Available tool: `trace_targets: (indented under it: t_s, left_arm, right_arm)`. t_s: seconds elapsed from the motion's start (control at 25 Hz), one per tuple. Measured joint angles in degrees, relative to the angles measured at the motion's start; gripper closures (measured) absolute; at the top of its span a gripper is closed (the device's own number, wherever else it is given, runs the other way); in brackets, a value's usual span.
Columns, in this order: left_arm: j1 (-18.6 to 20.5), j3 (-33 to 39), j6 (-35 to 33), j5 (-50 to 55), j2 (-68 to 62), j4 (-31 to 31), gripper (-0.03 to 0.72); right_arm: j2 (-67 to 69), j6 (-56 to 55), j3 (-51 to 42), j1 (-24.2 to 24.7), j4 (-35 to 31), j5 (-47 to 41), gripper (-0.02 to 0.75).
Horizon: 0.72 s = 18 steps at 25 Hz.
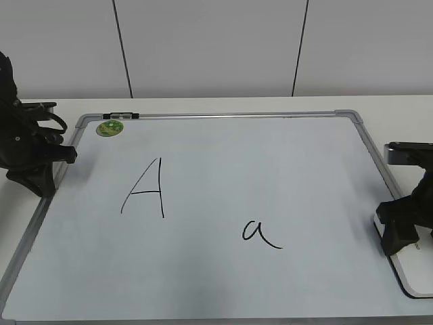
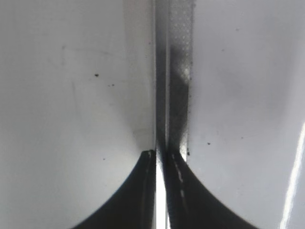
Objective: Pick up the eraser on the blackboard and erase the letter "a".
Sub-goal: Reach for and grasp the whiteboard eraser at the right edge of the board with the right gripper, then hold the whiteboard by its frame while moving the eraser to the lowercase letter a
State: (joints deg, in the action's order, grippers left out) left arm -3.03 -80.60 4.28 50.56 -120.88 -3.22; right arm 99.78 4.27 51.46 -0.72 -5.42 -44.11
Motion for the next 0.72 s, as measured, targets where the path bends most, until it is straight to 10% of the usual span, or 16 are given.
trace_targets:
  t_s: [0.72]
  left_arm:
    - [0.0,0.0,0.0,0.0,0.0,-0.6,0.659]
  right_arm:
    - [0.3,1.3,15.1,-3.8,-6.8,-15.6,0.215]
